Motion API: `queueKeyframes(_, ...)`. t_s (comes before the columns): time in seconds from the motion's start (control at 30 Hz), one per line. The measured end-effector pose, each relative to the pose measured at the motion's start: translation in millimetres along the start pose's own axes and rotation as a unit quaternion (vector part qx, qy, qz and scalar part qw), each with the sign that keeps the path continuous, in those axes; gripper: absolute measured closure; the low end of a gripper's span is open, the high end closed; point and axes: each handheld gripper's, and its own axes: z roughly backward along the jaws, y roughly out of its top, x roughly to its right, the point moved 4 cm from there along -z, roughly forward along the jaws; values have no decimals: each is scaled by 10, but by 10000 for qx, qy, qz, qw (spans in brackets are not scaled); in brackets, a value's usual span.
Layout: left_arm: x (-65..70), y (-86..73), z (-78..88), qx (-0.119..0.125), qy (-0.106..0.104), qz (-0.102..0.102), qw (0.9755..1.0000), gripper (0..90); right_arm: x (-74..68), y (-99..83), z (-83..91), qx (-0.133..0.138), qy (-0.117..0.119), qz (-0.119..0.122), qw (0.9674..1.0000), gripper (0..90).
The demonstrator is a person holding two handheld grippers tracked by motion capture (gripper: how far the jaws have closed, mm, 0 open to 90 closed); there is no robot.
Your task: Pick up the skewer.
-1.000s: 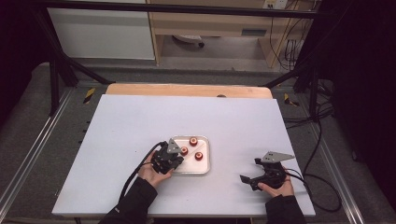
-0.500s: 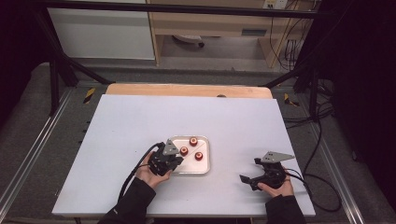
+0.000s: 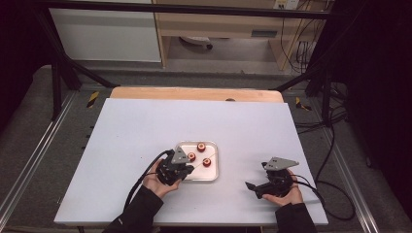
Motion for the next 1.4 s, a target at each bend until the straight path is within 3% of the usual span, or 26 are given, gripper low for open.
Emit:
queueKeyframes(0.07,29,31,-10,-16,-27,-63,10000,887,-14,14,-4,-34,-15,64,10000,15)
queueKeyframes(0.3,185,170,-87,-111,-181,-355,9991,887,-150,152,-37,-125,-105,668,9976,40)
queueKeyframes(0.43,235,219,-124,-178,-235,-450,9985,888,-199,181,-37,-188,-163,914,9955,50)
queueKeyframes(0.47,250,236,-138,-198,-254,-474,9984,887,-220,196,-31,-195,-191,1079,9938,62)
queueKeyframes(0.6,312,304,-198,-267,-297,-608,9974,887,-235,215,-19,-237,-280,1325,9905,77)
queueKeyframes(0.77,392,383,-265,-372,-345,-759,9958,887,-289,272,-3,-225,-454,1960,9793,134)
queueKeyframes(1.0,526,497,-344,-497,-448,-1050,9922,887,-366,323,-49,-266,-422,2625,9636,228)
queueKeyframes(1.1,575,522,-375,-558,-495,-1140,9907,887,-380,329,-75,-365,-410,2978,9531,282)
queueKeyframes(1.23,636,559,-416,-595,-572,-1226,9890,887,-408,327,-108,-423,-311,3337,9412,388)
queueKeyframes(1.33,680,590,-437,-608,-636,-1307,9875,887,-409,312,-132,-547,-208,3662,9287,476)
queueKeyframes(1.4,707,604,-451,-618,-667,-1340,9868,887,-403,304,-142,-580,-180,3821,9221,526)
